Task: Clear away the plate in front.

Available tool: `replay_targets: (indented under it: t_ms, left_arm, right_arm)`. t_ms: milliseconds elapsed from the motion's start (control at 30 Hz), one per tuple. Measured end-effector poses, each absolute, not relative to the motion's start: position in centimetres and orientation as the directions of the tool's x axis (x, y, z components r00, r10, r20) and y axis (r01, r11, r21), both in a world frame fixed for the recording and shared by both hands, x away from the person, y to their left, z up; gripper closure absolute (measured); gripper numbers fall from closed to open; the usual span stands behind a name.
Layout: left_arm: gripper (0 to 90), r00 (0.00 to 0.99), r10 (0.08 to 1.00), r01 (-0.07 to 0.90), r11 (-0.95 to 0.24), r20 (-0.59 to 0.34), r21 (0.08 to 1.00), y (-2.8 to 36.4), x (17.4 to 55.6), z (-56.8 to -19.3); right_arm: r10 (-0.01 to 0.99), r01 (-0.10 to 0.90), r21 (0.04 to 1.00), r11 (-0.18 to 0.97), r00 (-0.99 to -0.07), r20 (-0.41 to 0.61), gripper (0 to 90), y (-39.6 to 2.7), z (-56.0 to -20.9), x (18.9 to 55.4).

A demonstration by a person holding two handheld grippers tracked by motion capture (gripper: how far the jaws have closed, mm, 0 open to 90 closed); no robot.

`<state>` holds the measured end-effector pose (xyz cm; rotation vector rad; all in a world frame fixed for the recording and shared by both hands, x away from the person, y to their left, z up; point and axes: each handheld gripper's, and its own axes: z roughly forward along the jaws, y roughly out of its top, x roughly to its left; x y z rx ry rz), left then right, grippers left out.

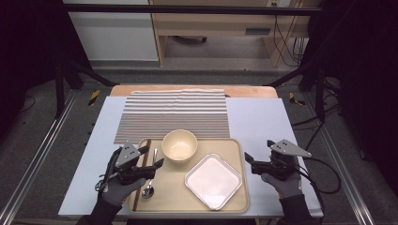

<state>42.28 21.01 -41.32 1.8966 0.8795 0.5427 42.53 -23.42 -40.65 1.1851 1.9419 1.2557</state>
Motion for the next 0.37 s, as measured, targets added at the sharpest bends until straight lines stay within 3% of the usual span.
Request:
replay_targets:
  t_ms: [367]
  left_arm:
    - [24.0, 0.616, 0.788, 0.36, -0.264, -0.015, 0.895, 23.2, 42.6, -41.7]
  right_arm:
    - [0.883, 0.389, 0.902, 0.186, -0.469, 0.02, 5.5, -23.3, -40.8, 42.6]
